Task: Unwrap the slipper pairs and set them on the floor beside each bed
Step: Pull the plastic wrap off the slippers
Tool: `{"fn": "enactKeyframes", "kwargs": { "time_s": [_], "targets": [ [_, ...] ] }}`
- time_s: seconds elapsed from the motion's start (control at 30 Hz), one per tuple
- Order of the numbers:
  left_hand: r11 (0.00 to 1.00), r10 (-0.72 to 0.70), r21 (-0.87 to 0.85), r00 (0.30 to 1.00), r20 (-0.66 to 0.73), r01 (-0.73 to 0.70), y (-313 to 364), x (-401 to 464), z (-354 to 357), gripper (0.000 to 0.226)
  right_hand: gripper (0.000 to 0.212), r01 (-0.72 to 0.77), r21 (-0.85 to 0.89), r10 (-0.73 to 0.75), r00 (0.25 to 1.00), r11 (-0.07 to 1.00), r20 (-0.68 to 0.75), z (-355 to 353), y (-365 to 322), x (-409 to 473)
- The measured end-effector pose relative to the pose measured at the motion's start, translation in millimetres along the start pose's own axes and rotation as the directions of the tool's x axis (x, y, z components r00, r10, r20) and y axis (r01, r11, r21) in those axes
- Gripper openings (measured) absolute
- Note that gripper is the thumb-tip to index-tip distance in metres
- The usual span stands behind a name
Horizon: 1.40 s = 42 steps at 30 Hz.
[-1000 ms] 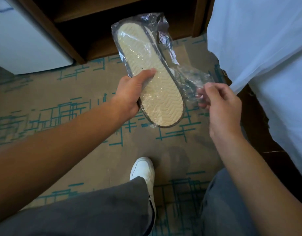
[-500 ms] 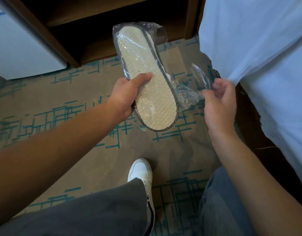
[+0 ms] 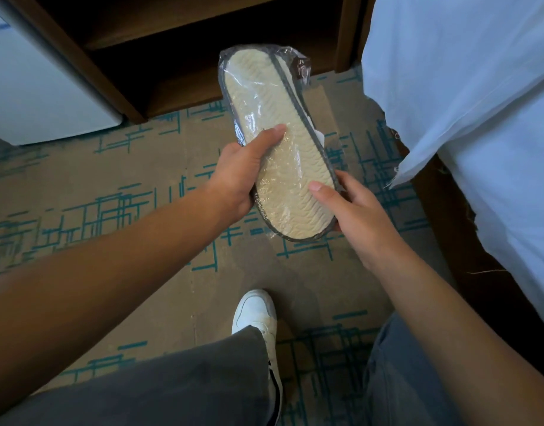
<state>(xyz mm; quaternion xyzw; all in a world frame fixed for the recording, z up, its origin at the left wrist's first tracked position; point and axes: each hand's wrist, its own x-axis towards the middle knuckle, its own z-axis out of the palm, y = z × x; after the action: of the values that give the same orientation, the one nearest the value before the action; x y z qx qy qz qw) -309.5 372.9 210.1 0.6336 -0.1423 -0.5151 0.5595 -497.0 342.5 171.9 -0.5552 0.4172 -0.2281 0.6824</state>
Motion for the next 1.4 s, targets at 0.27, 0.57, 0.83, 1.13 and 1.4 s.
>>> {"fn": "enactKeyframes", "kwargs": {
  "time_s": [0.27, 0.57, 0.83, 1.13, 1.4],
  "targets": [
    [0.998, -0.050, 0.027, 0.998, 0.031, 0.050, -1.0, -3.1, -7.1, 0.055, 0.021, -0.029, 0.306, 0.003, 0.996, 0.952, 0.088, 3.4, -1.8, 7.5],
    [0.999, -0.036, -0.038, 0.996, -0.077, 0.033, 1.4, 5.4, -13.2, 0.044, 0.018, -0.082, 0.267, 0.048, 0.990, 0.960, 0.133, 0.4, 0.9, 5.8],
    [0.993, 0.106, 0.068, 0.976, -0.191, -0.094, 9.0, 23.0, -33.5, 0.021, 0.026, -0.027, 0.236, 0.027, 1.000, 0.971, 0.002, -15.6, -0.2, 7.9],
    [0.971, 0.121, 0.231, 0.953, -0.279, -0.055, -2.3, 36.1, -67.5, 0.013, 0.017, 0.061, 0.443, 0.017, 0.985, 0.894, -0.170, -22.5, -4.2, 10.2],
    [0.931, 0.002, 0.360, 0.987, 0.159, -0.060, -16.5, 12.0, -27.8, 0.008, 0.021, -0.010, 0.626, 0.100, 0.989, 0.780, -0.109, -12.4, -6.7, 8.5]
  ]
}}
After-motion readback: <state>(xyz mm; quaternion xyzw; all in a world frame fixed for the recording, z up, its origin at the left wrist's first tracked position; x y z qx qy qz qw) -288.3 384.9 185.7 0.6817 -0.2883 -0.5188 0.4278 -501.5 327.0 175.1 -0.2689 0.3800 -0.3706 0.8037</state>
